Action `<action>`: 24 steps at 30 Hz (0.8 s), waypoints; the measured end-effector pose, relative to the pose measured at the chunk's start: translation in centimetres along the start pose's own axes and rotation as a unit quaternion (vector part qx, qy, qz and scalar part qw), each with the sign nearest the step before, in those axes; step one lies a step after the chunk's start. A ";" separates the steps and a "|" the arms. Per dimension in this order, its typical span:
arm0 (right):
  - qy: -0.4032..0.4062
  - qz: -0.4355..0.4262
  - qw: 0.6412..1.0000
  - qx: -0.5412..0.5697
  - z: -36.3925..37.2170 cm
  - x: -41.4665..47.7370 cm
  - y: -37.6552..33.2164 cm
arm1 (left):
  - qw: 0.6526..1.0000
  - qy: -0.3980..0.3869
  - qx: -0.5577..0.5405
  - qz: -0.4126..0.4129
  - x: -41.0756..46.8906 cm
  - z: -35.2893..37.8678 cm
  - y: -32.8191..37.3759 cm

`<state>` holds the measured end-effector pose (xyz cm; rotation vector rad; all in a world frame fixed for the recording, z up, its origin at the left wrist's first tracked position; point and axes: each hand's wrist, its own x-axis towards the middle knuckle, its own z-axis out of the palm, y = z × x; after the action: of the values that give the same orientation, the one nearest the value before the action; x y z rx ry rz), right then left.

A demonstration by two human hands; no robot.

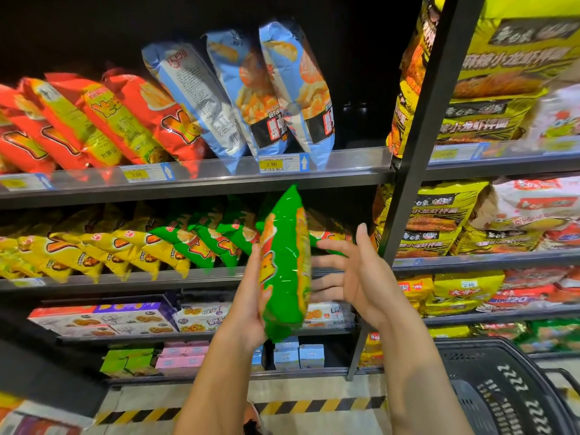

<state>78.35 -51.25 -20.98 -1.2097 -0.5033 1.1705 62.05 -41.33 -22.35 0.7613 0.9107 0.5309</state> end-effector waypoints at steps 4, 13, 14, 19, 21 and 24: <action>-0.030 -0.014 0.999 0.024 0.5 0.1 0.1 | 0.995 -0.025 -0.091 -0.019 0.7 -0.3 -1.0; -0.045 -0.029 0.992 -0.112 0.7 -0.2 0.6 | 0.988 -0.015 0.106 0.114 0.0 0.9 0.2; -0.052 -0.025 0.992 -0.108 0.9 -0.3 0.7 | 0.982 -0.009 0.134 0.136 0.0 1.0 0.1; -0.039 -0.064 0.987 -0.139 0.7 -0.3 1.0 | 0.957 -0.024 0.200 0.208 -0.4 1.0 0.5; -0.039 -0.082 0.983 -0.161 -0.1 -0.3 1.2 | 0.952 -0.048 0.207 0.220 -0.5 0.6 0.7; -0.031 -0.094 0.977 -0.191 -1.8 -0.2 1.5 | 0.946 -0.084 0.224 0.218 -0.5 -0.1 0.5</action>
<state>79.14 -52.40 -22.93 -1.4190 -0.9007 0.9772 61.66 -41.32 -21.70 1.4207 0.7084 0.6420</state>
